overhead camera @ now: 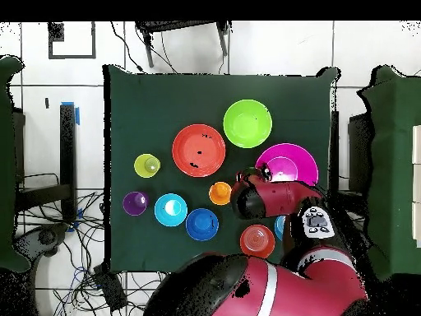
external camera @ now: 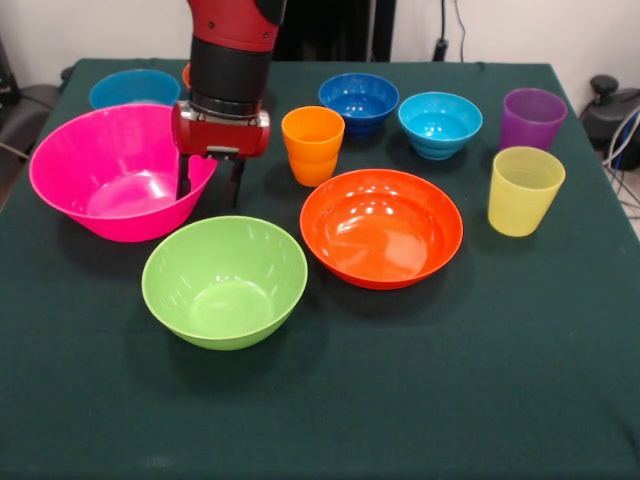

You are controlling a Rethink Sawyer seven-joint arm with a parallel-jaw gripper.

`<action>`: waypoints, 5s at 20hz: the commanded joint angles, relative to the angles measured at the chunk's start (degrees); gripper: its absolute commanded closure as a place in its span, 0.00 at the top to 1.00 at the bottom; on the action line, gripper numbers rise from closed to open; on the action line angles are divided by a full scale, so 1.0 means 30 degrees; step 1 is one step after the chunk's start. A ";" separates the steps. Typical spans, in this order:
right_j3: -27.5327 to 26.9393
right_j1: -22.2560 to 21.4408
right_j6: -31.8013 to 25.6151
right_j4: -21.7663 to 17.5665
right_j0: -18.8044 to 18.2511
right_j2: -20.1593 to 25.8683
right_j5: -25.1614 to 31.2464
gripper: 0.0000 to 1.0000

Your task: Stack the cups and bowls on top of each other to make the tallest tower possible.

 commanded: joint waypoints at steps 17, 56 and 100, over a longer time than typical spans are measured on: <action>-0.0641 0.0216 0.0581 -0.1130 -0.1403 0.3419 -0.0134 0.00; 0.0951 -0.1796 0.0554 -0.1017 -0.1721 0.3957 0.0843 0.00; 0.2805 -0.4993 -0.0135 0.0152 -0.2491 0.5422 0.3790 0.00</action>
